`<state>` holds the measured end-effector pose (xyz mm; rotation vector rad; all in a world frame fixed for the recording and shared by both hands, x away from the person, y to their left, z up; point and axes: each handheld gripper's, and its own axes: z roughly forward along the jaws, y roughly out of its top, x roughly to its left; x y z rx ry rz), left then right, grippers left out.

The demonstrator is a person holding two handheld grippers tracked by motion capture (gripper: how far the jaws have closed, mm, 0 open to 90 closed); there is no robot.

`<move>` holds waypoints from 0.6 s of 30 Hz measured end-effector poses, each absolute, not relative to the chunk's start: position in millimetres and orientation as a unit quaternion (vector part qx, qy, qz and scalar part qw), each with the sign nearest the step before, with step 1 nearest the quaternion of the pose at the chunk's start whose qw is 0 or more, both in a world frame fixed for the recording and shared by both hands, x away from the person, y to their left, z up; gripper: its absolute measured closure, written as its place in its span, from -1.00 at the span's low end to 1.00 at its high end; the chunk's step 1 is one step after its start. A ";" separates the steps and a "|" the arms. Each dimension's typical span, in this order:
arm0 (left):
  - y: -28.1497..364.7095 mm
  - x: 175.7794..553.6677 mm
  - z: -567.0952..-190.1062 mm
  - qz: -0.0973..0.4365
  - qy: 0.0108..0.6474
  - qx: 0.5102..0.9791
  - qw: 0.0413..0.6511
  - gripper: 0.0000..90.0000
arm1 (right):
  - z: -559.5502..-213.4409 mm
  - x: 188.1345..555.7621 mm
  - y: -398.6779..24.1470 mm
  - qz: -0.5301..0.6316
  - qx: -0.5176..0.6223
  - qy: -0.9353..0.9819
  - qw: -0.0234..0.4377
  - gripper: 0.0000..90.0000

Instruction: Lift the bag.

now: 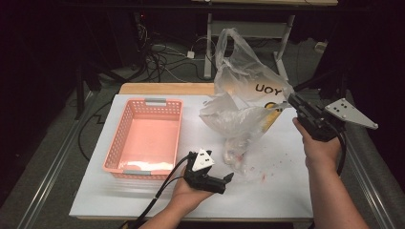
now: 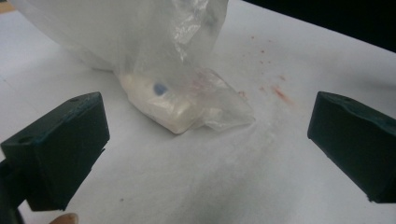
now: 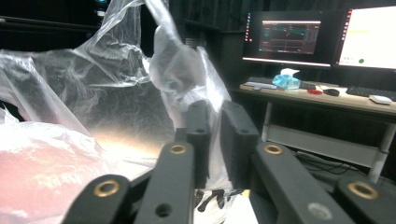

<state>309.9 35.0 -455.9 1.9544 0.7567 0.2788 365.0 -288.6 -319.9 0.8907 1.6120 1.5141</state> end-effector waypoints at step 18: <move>38.4 311.7 -469.3 0.117 0.313 0.813 0.477 -1.00 | -340.9 335.7 -293.9 0.581 0.338 0.666 0.324 0.10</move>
